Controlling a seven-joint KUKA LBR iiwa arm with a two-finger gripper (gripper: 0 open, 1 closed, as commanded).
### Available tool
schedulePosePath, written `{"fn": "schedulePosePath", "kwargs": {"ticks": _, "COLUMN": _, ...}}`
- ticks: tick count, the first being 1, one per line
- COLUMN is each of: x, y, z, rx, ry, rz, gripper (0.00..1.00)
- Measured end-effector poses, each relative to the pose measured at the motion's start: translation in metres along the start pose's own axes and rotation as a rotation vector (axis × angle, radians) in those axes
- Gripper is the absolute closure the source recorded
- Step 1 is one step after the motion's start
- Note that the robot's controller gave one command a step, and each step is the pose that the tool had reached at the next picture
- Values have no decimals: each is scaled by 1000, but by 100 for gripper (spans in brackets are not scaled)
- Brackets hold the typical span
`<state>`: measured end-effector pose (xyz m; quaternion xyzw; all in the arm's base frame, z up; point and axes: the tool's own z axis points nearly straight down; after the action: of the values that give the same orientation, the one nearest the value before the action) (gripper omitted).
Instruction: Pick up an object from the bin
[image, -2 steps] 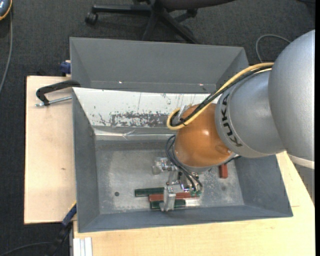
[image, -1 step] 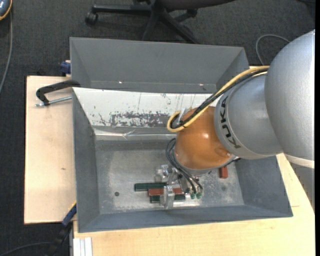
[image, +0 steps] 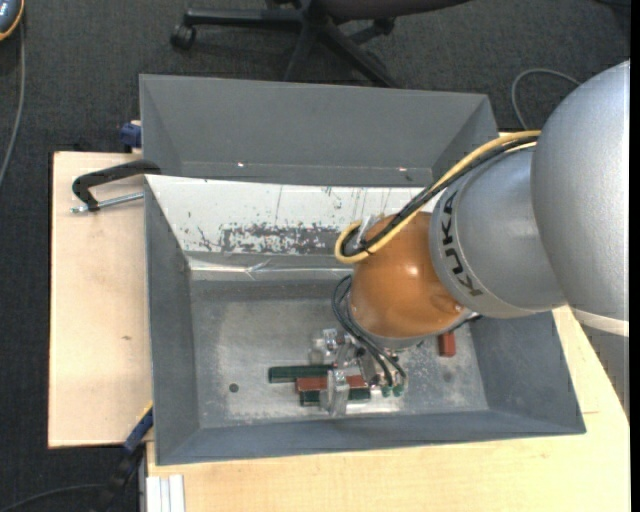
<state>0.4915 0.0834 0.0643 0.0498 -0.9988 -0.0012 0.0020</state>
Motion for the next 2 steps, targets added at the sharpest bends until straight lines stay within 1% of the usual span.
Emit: {"fn": "schedulePosePath", "kwargs": {"ticks": 2, "x": 0, "y": 0, "z": -17, "rx": 0, "ry": -7, "rz": 1, "gripper": 100}}
